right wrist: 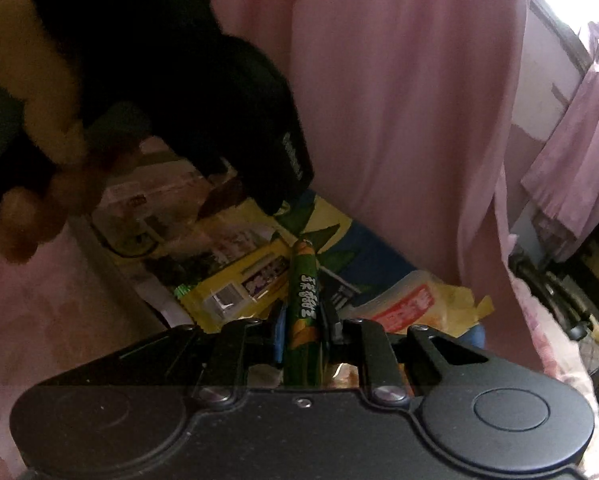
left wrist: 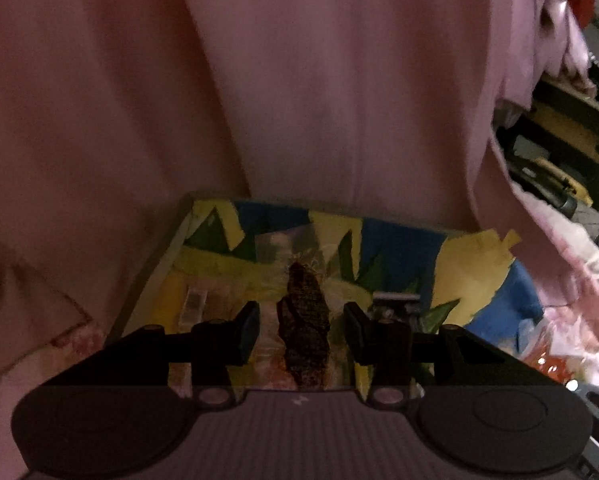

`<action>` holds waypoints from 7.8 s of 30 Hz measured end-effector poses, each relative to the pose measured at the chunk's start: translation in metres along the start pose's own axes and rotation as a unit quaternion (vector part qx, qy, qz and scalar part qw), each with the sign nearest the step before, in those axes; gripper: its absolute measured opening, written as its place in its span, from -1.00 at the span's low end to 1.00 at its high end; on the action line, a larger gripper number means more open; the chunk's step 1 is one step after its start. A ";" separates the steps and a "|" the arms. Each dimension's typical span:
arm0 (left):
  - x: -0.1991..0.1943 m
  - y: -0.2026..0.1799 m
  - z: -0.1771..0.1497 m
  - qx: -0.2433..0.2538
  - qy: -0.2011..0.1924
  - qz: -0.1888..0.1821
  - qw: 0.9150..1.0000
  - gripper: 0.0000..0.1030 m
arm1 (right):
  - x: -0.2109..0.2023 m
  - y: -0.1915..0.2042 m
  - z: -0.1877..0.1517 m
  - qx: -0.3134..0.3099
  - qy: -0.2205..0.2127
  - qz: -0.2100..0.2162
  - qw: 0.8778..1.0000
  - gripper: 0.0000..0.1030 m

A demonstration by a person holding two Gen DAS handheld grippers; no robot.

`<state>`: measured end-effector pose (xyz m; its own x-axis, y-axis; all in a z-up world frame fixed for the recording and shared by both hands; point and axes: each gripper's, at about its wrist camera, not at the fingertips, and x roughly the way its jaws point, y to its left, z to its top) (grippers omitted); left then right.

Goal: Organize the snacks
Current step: 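Carry the brown snack into the tray with the left tool while the right tool carries the sausage there, then open both tools over the tray to release the snacks, then move both tools back toward the gold sweet and mandarin on the bedspread, then grasp the gold-wrapped sweet with the left tool while the right tool grasps the mandarin, then carry the gold sweet into the tray with the left tool while the right tool carries the mandarin there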

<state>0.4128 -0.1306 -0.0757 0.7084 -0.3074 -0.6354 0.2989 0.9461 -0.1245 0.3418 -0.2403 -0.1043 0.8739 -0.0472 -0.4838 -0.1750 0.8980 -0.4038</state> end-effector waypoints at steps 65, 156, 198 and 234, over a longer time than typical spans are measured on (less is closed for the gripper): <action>-0.304 -0.017 -0.159 -0.045 -0.133 0.035 0.990 0.99 | -0.349 -0.039 -0.067 0.267 -0.099 -0.074 0.956 0.99; -0.060 -0.073 -0.139 -0.080 0.047 -0.220 0.971 0.90 | -0.068 -0.072 -0.102 0.087 0.098 0.117 0.985 -0.03; -0.090 -0.031 -0.135 -0.077 0.069 -0.158 0.982 0.46 | -0.124 -0.013 -0.077 -0.014 0.069 0.194 0.979 -0.34; -0.116 -0.038 -0.156 -0.015 0.114 -0.068 0.991 -0.15 | -0.154 -0.038 -0.070 0.052 0.080 0.117 0.989 -0.33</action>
<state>0.2200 -0.1155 -0.1162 0.4986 -0.4048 -0.7665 0.3600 0.9011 -0.2417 0.1820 -0.2977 -0.0687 0.7311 0.1069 -0.6739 -0.3093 0.9323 -0.1876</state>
